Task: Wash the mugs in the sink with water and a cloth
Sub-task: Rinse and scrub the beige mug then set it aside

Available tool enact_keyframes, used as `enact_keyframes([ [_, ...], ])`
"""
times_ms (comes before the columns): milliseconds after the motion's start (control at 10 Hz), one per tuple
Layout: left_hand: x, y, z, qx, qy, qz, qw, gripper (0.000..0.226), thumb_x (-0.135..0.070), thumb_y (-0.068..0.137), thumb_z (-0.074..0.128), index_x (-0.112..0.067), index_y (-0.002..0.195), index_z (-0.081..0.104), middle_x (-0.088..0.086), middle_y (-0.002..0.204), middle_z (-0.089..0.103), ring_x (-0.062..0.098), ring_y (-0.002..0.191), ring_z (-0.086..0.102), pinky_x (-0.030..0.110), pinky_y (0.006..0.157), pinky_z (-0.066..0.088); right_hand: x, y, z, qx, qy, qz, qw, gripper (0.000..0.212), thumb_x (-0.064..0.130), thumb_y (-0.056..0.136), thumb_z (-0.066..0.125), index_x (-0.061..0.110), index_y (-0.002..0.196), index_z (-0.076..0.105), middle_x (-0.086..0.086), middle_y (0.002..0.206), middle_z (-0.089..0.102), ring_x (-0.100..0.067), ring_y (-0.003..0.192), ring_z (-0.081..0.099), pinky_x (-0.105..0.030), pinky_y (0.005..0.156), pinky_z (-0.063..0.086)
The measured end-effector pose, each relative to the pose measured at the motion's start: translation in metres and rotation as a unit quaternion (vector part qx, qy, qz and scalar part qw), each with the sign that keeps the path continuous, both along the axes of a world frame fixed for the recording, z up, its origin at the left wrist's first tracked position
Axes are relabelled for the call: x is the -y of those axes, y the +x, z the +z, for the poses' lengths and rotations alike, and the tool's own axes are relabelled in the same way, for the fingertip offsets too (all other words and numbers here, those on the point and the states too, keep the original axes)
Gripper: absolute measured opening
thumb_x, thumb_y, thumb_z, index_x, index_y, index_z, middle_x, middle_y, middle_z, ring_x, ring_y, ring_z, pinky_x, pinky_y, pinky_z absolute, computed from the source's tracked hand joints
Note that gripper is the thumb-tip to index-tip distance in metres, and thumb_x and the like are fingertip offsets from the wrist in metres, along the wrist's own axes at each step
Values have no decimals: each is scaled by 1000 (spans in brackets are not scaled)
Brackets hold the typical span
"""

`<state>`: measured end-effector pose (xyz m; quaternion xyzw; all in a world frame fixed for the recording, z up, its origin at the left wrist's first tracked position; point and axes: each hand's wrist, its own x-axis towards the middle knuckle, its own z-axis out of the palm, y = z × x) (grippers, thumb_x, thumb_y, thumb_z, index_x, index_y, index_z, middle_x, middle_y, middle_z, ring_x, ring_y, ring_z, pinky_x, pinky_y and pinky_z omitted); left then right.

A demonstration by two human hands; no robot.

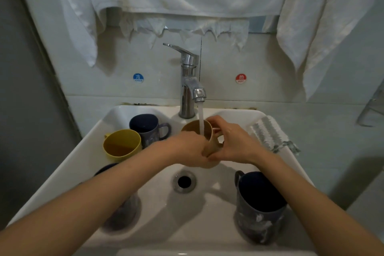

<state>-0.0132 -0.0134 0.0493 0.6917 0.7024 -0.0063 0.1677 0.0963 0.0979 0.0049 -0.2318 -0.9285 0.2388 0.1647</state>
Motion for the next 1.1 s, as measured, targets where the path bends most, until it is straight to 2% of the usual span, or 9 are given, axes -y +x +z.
enact_keyframes([
  [100,-12,1,-12,149,34,47,987,17,-19,94,50,-4,95,57,-4,69,49,6,59,45,19,62,41,4,0,1,9,11,2,1000,88,32,57,87,27,130,37,11,120,53,-10,107,53,-31,90,50],
  [200,-24,-10,-12,310,77,187,929,18,-4,94,44,5,102,56,-8,60,50,-3,47,47,10,47,39,5,-2,-4,6,8,2,1000,83,28,56,87,31,124,40,14,111,56,-12,97,58,-36,82,52],
  [300,-38,19,-62,199,-75,247,945,40,12,70,68,4,108,58,-4,85,64,-2,78,59,9,79,43,6,-5,-7,9,3,1,1000,81,29,53,87,32,119,42,10,108,60,-15,94,60,-41,79,53],
  [400,-30,13,-59,140,-3,183,973,42,-1,77,69,1,118,55,19,111,62,19,88,60,18,82,46,4,0,-3,30,11,8,999,89,29,57,87,29,131,36,9,121,55,-13,104,56,-33,87,51],
  [500,14,1,-3,231,28,80,969,26,-11,86,59,-4,111,59,17,110,61,28,97,59,33,84,48,0,5,1,58,21,4,998,95,34,57,86,30,135,32,10,127,52,-10,111,52,-31,93,48],
  [600,18,-16,-13,236,25,114,965,20,-11,88,56,-10,108,60,10,113,63,21,105,59,34,94,47,-6,7,0,124,51,-9,991,99,41,57,85,31,138,28,9,129,51,-13,113,52,-33,93,48],
  [800,15,-34,-36,270,145,263,915,45,-14,92,53,-13,134,39,5,136,47,20,123,46,34,101,42,-1,2,-1,149,117,1,982,87,45,59,81,36,130,30,12,120,53,-13,106,52,-35,88,48],
  [1000,10,-41,-41,313,135,294,893,50,-22,93,52,-13,138,34,6,136,46,18,115,49,30,94,42,-7,10,0,188,83,16,978,82,45,59,82,39,125,34,13,121,53,-12,107,51,-33,91,48],
  [1100,10,-37,-42,317,118,301,891,45,-32,96,46,-16,136,36,1,129,49,17,113,49,32,95,42,-5,6,-2,147,71,11,986,83,43,58,83,38,125,34,13,121,53,-11,107,52,-35,92,49],
])
